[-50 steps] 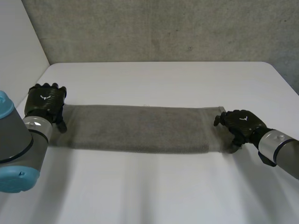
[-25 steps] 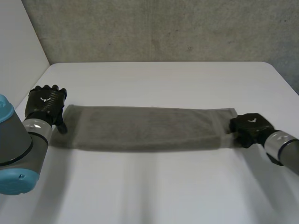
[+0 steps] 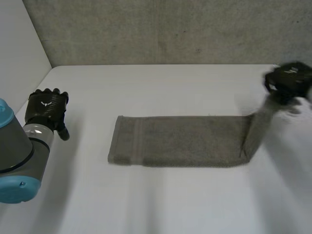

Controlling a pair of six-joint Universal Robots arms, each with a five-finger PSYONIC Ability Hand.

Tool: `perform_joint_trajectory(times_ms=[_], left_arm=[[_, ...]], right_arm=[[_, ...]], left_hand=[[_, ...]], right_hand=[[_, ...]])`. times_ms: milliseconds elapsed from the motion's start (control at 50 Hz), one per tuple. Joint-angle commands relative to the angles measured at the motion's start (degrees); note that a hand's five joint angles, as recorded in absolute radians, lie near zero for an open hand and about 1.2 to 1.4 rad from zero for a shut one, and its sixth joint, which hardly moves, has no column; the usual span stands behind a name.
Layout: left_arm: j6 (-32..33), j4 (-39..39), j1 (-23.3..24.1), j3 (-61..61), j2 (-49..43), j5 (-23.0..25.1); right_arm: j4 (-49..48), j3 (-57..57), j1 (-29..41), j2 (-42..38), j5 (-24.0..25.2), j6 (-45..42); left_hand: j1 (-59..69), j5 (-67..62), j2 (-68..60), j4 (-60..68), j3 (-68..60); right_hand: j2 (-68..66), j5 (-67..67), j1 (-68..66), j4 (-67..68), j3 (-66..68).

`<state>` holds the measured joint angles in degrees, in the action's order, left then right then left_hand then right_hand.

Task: Fold the towel.

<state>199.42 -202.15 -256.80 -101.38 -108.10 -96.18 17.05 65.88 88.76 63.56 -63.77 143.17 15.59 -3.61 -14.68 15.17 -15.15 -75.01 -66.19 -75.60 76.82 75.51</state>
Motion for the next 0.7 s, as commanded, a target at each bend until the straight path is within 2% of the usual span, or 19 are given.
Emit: perform_joint_trajectory(times_ms=[20, 60, 80, 100, 120, 160, 240, 280, 300, 320, 340, 360, 380, 500, 540, 620, 660, 680, 700], left_arm=[[0.0, 0.0, 0.07, -0.05, 0.0, -0.15], [0.0, 0.0, -0.1, -0.05, -0.09, -0.15], [0.0, 0.0, -0.1, -0.05, -0.09, -0.15], [0.0, 0.0, -0.19, -0.05, -0.09, -0.15], [0.0, 0.0, -0.19, -0.05, -0.09, -0.15], [0.0, 0.0, -0.28, -0.05, -0.09, -0.15], [0.0, 0.0, -0.46, -0.05, -0.09, -0.15], [0.09, 0.0, -0.46, -0.13, -0.09, -0.15], [0.09, 0.0, -0.46, -0.14, -0.09, -0.15], [0.09, 0.0, -0.46, -0.48, -0.09, 0.03], [0.09, 0.0, -0.46, -0.49, -0.09, 0.03], [0.09, -0.09, -0.46, -0.92, 0.0, 0.2], [0.09, -0.26, -0.46, -1.19, 0.08, 0.21], [0.18, -0.53, -0.02, -1.54, 0.09, 0.29], [0.18, -0.53, 0.25, -1.63, 0.0, 0.29], [0.26, -0.53, 0.6, -2.07, 0.09, 0.38], [0.26, -0.53, 0.77, -2.33, 0.09, 0.47], [0.26, -0.53, 0.77, -2.33, 0.09, 0.47], [0.26, -0.53, 1.12, -2.42, 0.17, 0.38]], right_arm=[[-0.71, -5.24, 22.69, -1.86, -4.17, 2.99], [-0.71, -10.92, 33.71, -7.63, -7.93, 3.08], [-0.71, -10.95, 33.76, -7.66, -7.95, 3.08], [-0.62, -14.17, 38.02, -10.62, -9.6, 3.08], [-0.62, -14.2, 38.07, -10.65, -9.62, 3.08], [-0.62, -19.89, 42.88, -17.03, -11.89, 3.17], [-0.09, -26.15, 45.63, -23.74, -13.83, 3.08], [1.31, -30.88, 47.82, -28.47, -15.67, 3.08], [1.32, -30.9, 47.82, -28.49, -15.68, 3.08], [2.36, -32.38, 48.0, -29.62, -16.55, 3.17], [2.37, -32.39, 48.0, -29.63, -16.56, 3.17], [3.33, -32.83, 47.91, -29.89, -17.08, 3.34], [4.29, -32.75, 47.65, -29.64, -17.43, 3.52], [5.89, -30.29, 44.31, -26.03, -17.26, 8.79], [5.45, -23.56, 40.29, -20.17, -15.86, 14.04], [3.16, -14.03, 35.87, -13.81, -12.96, 15.82], [-1.38, -3.53, 31.15, -8.3, -9.37, 16.17], [-1.41, -3.48, 31.12, -8.28, -9.35, 16.17], [-3.84, 1.92, 28.77, -5.84, -7.96, 16.35]], left_hand=[[-4.37, 2.38, 3.46, -3.95, 3.93], [-4.37, 2.38, 3.46, -3.95, 3.93], [-4.37, 2.38, 3.46, -3.95, 3.93], [-4.37, 2.38, 3.46, -3.95, 3.93], [-4.37, 2.38, 3.46, -3.95, 3.93], [-4.37, 2.38, 3.46, -3.95, 3.93], [-4.37, 2.38, 3.46, -3.95, 3.93], [-4.37, 2.38, 3.46, -3.95, 3.93], [-4.37, 2.38, 3.46, -3.95, 3.93], [-4.37, 2.38, 3.46, -3.95, 3.93], [-4.37, 2.38, 3.46, -3.95, 3.93], [-4.37, 2.38, 3.46, -3.95, 3.93], [-4.37, 2.38, 3.46, -3.95, 3.93], [-4.54, 2.55, 3.63, -4.12, 4.1], [-4.54, 2.55, 3.63, -4.12, 4.1], [-4.37, 2.38, 3.46, -3.95, 3.93], [-4.37, 2.38, 3.46, -3.95, 3.93], [-4.37, 2.38, 3.46, -3.95, 3.93], [-4.37, 2.38, 3.46, -3.95, 3.93]], right_hand=[[-4.99, -3.81, -4.4, 3.18, 4.49], [-4.99, -3.81, -4.4, 3.18, 4.49], [-4.99, -3.81, -4.4, 3.18, 4.49], [-4.99, -3.81, -4.4, 3.18, 4.49], [-4.99, -3.81, -4.4, 3.18, 4.49], [-4.99, -3.81, -4.4, 3.18, 4.49], [-4.99, -3.81, -4.4, 3.18, 4.49], [32.42, 33.59, 33.01, -34.23, -32.92], [32.63, 33.8, 33.21, -34.44, -33.13], [44.95, 46.13, 45.54, -46.77, -45.45], [45.08, 46.25, 45.66, -46.89, -45.58], [54.57, 55.74, 55.16, -56.38, -55.07], [58.33, 59.5, 58.92, -60.14, -58.83], [58.37, 59.54, 58.95, -60.18, -58.87], [57.7, 58.87, 58.28, -59.51, -58.2], [56.85, 58.03, 57.44, -58.67, -57.35], [54.18, 55.35, 54.77, -55.99, -54.68], [54.16, 55.34, 54.75, -55.98, -54.66], [51.83, 53.0, 52.42, -53.64, -52.33]])
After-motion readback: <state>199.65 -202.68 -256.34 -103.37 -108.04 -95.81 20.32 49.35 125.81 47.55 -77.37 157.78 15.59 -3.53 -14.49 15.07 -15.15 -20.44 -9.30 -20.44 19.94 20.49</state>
